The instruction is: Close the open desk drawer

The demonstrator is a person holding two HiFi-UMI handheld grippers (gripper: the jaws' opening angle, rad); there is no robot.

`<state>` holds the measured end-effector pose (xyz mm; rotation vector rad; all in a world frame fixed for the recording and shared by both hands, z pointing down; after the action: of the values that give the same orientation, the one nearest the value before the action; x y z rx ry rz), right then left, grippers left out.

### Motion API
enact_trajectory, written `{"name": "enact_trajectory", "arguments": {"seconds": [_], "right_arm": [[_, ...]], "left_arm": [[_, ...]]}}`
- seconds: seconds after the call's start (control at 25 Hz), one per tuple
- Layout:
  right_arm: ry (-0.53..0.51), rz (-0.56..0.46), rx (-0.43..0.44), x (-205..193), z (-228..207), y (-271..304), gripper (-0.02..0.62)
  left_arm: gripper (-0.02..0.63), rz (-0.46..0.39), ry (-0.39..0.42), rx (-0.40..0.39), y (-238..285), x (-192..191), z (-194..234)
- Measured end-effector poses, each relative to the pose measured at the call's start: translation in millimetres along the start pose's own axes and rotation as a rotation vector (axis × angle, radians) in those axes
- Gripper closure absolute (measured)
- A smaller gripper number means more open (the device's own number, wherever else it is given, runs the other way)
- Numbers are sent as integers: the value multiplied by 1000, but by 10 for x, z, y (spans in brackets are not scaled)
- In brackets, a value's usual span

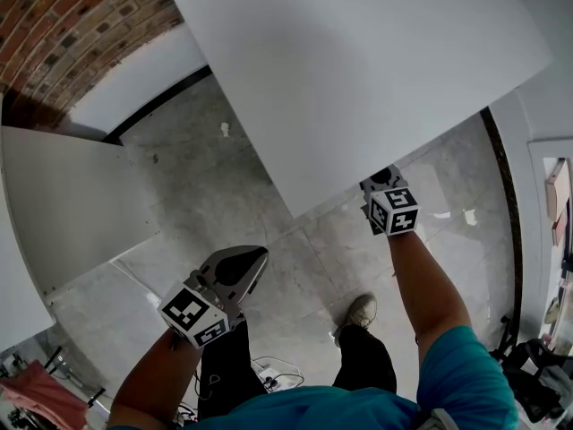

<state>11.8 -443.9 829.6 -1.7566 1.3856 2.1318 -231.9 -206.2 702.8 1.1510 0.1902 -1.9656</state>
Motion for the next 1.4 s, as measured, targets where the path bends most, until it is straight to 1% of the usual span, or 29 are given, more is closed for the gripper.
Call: {"name": "enact_trajectory", "arguments": {"seconds": [0.12, 0.2, 0.28, 0.4, 0.48, 0.6, 0.8, 1.08, 1.4], "right_arm": [[16, -8, -16, -46, 44, -75, 549], [40, 3, -31, -124, 75, -183, 549], [41, 14, -38, -156, 111, -327, 549], [21, 25, -29, -117, 199, -615, 549], [28, 24, -28, -52, 239, -863, 549], [35, -2, -26, 137, 284, -1283, 549], [-6, -46, -16, 547, 409, -2028, 552], [-16, -126, -4, 1095, 636, -3069, 557], [-82, -161, 28, 1647, 940, -4206, 561]], "left_arm": [[594, -3, 5, 3, -22, 9, -37], [594, -4, 6, 3, -44, 17, -89], [594, -8, 10, 0, -56, 49, -141], [594, -20, 21, -5, -56, 150, -274], [594, -25, 37, -11, -47, 243, -420], [594, -31, 63, -32, -43, 422, -686], [594, -49, 112, -58, -116, 803, -1215], [594, -55, 185, -75, -334, 1268, -1943], [594, -91, 241, -76, -681, 1772, -2698]]}}
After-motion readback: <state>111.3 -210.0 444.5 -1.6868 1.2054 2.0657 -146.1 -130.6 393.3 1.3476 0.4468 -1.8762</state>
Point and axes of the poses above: the fingertips, and each gripper's own axes: y forward along the fingers, z to its left, x out of its top, the point moved 7 cm from there along -y, backward along the fingers, and after that the axes turned 6 degrees about -x, right-handed, at the moved point
